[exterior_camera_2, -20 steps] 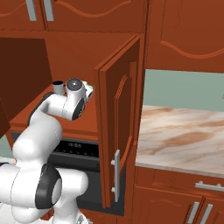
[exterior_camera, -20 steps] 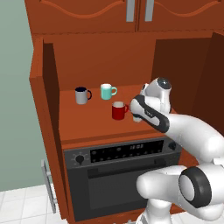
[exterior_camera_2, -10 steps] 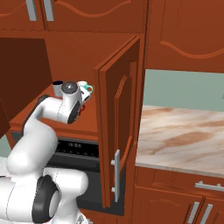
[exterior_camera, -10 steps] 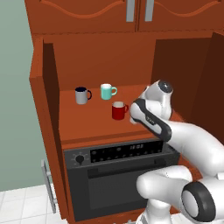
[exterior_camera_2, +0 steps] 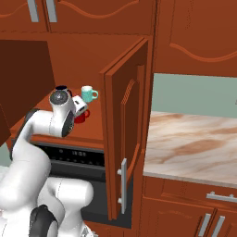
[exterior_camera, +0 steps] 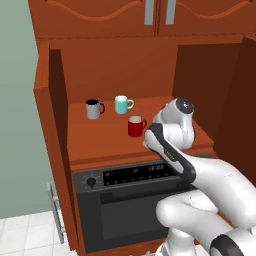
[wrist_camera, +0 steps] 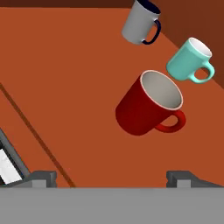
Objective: Pick the mug on the counter and place it in the cabinet with the handle facing the right, like the mugs already inside.
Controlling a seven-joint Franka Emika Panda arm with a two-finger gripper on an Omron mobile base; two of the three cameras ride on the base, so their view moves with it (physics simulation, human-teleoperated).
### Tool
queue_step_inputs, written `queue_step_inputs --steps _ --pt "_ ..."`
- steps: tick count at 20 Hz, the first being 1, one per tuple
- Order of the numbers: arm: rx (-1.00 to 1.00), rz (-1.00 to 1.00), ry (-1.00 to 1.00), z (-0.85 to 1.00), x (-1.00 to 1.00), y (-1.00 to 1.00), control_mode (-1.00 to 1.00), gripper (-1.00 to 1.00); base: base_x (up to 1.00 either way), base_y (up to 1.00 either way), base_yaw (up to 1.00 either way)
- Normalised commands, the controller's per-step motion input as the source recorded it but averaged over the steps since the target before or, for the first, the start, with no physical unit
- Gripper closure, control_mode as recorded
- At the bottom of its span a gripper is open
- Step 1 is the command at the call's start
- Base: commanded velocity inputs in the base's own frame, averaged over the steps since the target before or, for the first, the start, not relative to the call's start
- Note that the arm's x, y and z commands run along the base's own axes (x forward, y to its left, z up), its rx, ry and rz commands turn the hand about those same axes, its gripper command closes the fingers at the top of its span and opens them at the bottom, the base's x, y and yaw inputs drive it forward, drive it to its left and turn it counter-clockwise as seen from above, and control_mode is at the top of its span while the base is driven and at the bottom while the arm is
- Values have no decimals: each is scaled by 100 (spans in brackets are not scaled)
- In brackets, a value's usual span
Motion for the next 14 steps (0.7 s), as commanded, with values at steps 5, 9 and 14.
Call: queue_step_inputs --steps 5,9,14 --pt "3 -6 0 0 -45 13 -100 -100 0 0 0" --pt "5 -8 0 0 -51 2 -100 -100 0 0 0" --pt "4 -10 0 3 -50 0 -100 -100 0 0 0"
